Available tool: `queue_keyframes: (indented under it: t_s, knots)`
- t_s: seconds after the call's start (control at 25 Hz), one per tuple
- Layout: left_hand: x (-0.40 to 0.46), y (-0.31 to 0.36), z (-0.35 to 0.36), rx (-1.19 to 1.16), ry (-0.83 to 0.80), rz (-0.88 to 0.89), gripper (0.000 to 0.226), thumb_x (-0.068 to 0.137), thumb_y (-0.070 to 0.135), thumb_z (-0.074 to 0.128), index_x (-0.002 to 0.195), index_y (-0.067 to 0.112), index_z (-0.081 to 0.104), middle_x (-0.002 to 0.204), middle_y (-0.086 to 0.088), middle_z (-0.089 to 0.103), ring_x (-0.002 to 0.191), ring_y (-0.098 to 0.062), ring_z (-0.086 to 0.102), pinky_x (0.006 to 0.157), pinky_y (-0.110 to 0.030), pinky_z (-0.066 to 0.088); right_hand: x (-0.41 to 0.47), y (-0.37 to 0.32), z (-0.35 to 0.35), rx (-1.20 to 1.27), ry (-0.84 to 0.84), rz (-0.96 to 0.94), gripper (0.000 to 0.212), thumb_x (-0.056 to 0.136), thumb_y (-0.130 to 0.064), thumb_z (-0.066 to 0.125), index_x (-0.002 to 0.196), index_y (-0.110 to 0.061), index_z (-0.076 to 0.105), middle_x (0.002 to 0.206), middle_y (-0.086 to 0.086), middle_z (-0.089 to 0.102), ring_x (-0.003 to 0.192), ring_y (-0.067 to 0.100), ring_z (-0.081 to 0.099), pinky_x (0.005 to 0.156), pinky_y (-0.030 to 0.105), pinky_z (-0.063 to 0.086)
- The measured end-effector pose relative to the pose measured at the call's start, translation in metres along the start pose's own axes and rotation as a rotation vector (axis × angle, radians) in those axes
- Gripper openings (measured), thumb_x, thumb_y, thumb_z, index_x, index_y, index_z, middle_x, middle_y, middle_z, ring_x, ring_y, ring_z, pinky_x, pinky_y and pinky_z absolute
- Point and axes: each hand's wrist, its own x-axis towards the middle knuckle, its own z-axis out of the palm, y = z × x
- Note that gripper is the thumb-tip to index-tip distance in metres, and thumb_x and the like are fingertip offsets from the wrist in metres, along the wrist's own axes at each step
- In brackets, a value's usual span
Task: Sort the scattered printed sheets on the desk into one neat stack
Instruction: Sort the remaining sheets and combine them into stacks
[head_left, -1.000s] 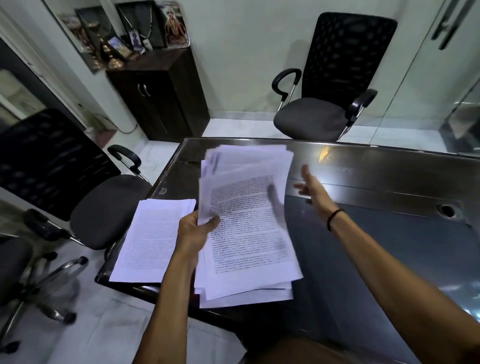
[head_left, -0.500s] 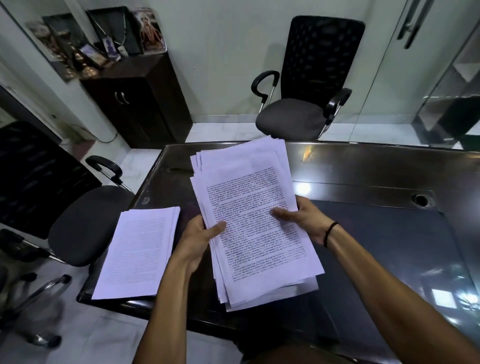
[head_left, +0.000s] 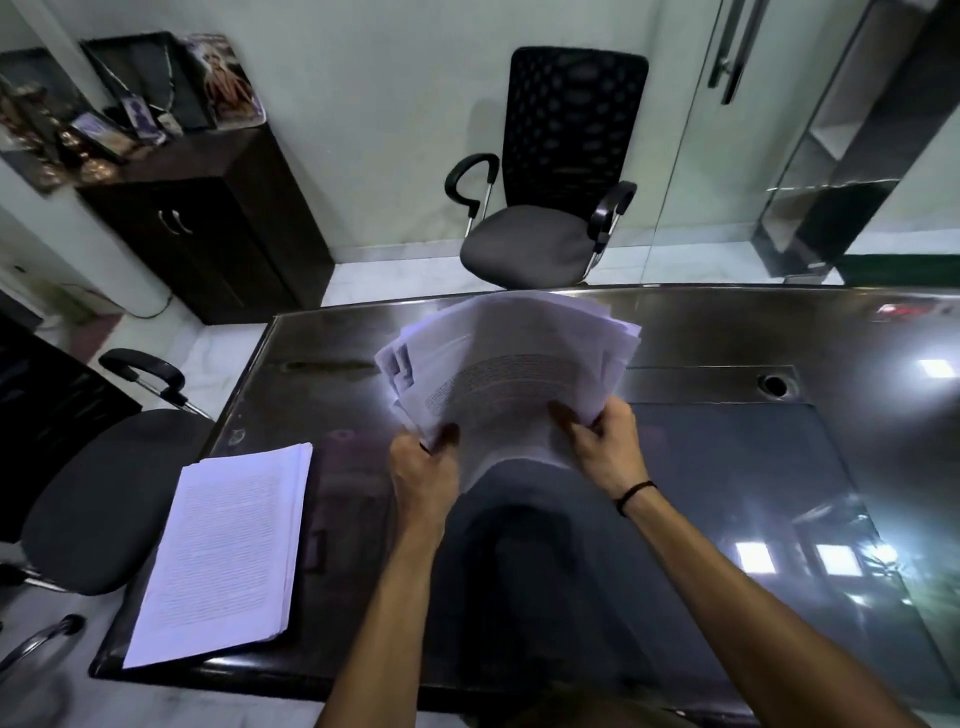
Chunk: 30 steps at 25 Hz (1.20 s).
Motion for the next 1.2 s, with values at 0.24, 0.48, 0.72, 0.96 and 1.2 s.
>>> queue_keyframes:
  t_s: [0.24, 0.48, 0.72, 0.96, 1.2]
  knots:
    - [-0.006, 0.01, 0.013, -0.197, -0.165, 0.041, 0.028, 0.079, 0.025, 0.086, 0.099, 0.01, 0.074, 0.086, 0.002, 0.077, 0.075, -0.011, 0.073, 0.063, -0.021, 0.054, -0.001, 0.005, -0.013, 0.162, -0.043, 0.051, 0.048, 0.072, -0.052, 0.083, 0.108, -0.022, 0.07, 0.101, -0.004, 0.076, 0.097, 0.013, 0.071, 0.084, 0.04, 0.058]
    - [-0.002, 0.054, 0.021, -0.419, 0.029, 0.065, 0.058, 0.088, 0.064, 0.061, 0.054, 0.028, 0.031, 0.061, 0.0, 0.025, 0.06, -0.021, 0.024, 0.055, -0.04, 0.02, 0.013, -0.038, -0.001, 0.386, 0.213, 0.042, 0.047, 0.078, -0.066, 0.061, 0.048, -0.032, 0.052, 0.05, -0.019, 0.038, 0.053, 0.001, 0.033, 0.057, 0.023, 0.03]
    - [0.004, 0.053, 0.033, -0.308, 0.207, -0.097, 0.031, 0.081, 0.035, 0.081, 0.068, 0.016, 0.06, 0.058, 0.008, 0.049, 0.048, -0.002, 0.041, 0.053, -0.023, 0.036, 0.021, -0.029, 0.006, 0.268, 0.349, 0.236, 0.04, 0.069, -0.053, 0.08, 0.068, -0.016, 0.065, 0.059, -0.01, 0.06, 0.059, 0.009, 0.054, 0.065, 0.031, 0.049]
    - [-0.004, 0.041, 0.033, -0.267, 0.167, -0.028, 0.043, 0.071, 0.058, 0.071, 0.08, 0.016, 0.068, 0.067, 0.008, 0.06, 0.062, -0.01, 0.053, 0.061, -0.028, 0.044, 0.019, -0.016, 0.0, 0.273, 0.232, 0.213, 0.046, 0.069, -0.06, 0.078, 0.077, -0.016, 0.068, 0.07, -0.007, 0.067, 0.069, 0.01, 0.06, 0.073, 0.035, 0.052]
    - [-0.018, -0.009, 0.033, -0.143, -0.163, -0.061, 0.056, 0.072, 0.035, 0.085, 0.122, 0.022, 0.063, 0.103, 0.004, 0.074, 0.094, -0.011, 0.07, 0.079, -0.027, 0.058, 0.011, 0.052, -0.011, 0.022, -0.084, 0.302, 0.023, 0.069, -0.009, 0.076, 0.083, -0.023, 0.063, 0.077, -0.006, 0.069, 0.075, 0.016, 0.063, 0.062, 0.029, 0.05]
